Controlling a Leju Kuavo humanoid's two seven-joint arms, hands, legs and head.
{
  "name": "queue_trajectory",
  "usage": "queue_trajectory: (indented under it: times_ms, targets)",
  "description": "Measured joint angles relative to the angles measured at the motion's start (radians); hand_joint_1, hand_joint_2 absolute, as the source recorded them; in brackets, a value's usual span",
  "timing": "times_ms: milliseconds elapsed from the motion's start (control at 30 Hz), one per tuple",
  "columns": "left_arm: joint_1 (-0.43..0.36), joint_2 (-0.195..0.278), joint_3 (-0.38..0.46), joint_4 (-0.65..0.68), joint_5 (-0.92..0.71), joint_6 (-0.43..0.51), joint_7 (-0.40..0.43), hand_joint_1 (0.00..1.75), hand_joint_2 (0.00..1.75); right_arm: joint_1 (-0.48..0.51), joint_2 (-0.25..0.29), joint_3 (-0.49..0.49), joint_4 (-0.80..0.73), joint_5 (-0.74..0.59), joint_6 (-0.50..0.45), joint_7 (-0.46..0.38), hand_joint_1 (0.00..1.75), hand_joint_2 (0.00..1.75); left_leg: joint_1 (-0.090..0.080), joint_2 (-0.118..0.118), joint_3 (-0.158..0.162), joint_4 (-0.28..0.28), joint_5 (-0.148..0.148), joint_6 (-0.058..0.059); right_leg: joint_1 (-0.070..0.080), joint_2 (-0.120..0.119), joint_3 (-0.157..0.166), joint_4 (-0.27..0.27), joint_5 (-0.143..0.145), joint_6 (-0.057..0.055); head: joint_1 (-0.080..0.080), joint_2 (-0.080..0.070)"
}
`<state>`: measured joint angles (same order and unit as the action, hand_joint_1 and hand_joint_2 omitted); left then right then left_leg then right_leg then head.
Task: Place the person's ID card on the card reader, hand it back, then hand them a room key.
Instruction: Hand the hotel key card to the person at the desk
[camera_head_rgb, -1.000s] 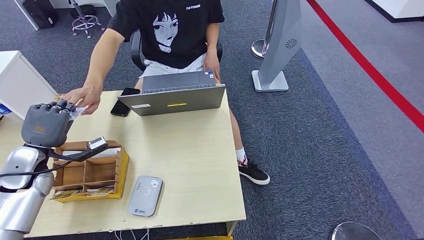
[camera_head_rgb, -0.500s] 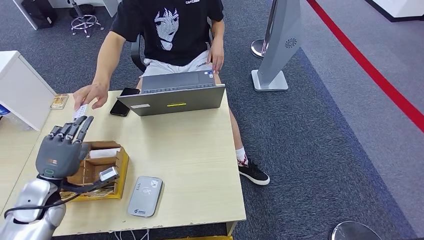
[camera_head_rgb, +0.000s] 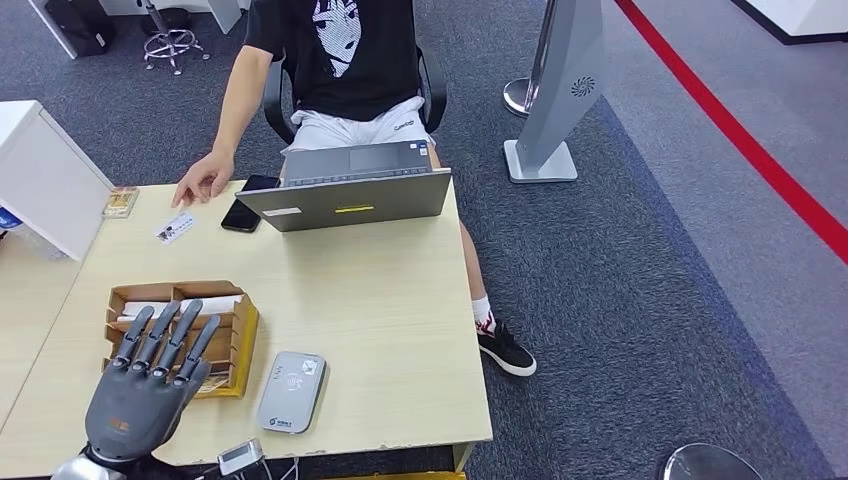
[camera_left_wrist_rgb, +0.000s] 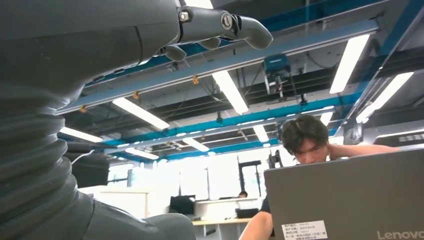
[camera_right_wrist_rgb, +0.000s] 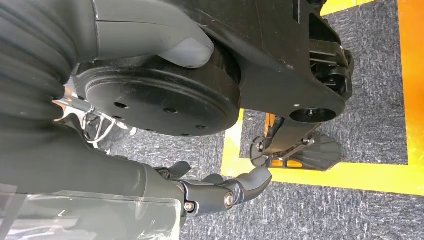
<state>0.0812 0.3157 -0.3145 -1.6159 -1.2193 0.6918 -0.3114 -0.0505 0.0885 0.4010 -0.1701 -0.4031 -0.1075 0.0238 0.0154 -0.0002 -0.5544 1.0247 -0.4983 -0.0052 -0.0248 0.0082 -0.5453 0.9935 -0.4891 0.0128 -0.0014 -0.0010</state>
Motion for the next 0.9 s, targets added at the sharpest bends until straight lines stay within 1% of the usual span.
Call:
queue_trajectory:
  times_ms: [267,333,433,567,733,833,900]
  targets:
    - [0.111,-0.010,-0.001,-0.120,-0.070,0.000,-0.004,0.00,1.75,0.002,0.004,-0.011,0.000,-0.016,-0.005,0.000,0.00,1.75,0.000,0.000,0.000,0.000,0.000,0.000,0.000,0.000,0.000,0.000,0.000,0.000,0.000,0.000]
    - [0.133,-0.012,-0.006,-0.135,-0.078,0.000,0.014,0.00,1.75,0.002,0.005,-0.015,0.000,-0.020,-0.009,0.000,0.00,1.75,0.000,0.000,0.000,0.000,0.000,0.000,0.000,0.000,0.000,0.000,0.000,0.000,0.000,0.000]
    - [0.156,-0.004,-0.042,-0.136,-0.066,0.000,0.076,0.00,1.75,0.003,0.007,-0.020,0.000,-0.030,-0.018,0.000,0.00,1.75,0.000,0.000,0.000,0.000,0.000,0.000,0.000,0.000,0.000,0.000,0.000,0.000,0.000,0.000]
    - [0.169,0.005,-0.111,-0.105,-0.047,0.000,0.141,0.00,1.75,0.003,0.008,-0.025,0.000,-0.034,-0.020,0.004,0.00,1.75,0.000,0.000,0.000,0.000,0.000,0.000,0.000,-0.001,0.000,0.000,0.000,0.000,0.000,0.000]
    - [0.169,0.009,-0.155,-0.054,0.018,0.000,0.169,0.00,1.75,0.003,0.009,-0.026,0.000,-0.032,-0.020,0.007,0.00,1.75,0.000,0.000,0.000,0.000,0.000,0.000,0.000,0.000,0.000,0.000,0.000,0.000,0.000,0.000]
    - [0.157,0.008,-0.161,0.014,0.071,0.000,0.169,0.00,1.75,0.003,0.010,-0.026,0.000,-0.028,-0.019,0.009,0.00,1.75,0.000,0.000,0.000,0.000,0.000,0.000,0.000,-0.001,0.000,0.000,0.000,0.000,0.000,0.000]
    - [0.145,0.002,-0.150,0.072,0.087,0.000,0.142,0.00,1.75,0.002,0.010,-0.026,0.000,-0.023,-0.019,0.009,0.00,1.75,0.000,0.000,0.000,0.000,0.000,0.000,0.000,-0.001,0.000,0.000,0.000,0.000,0.000,0.000]
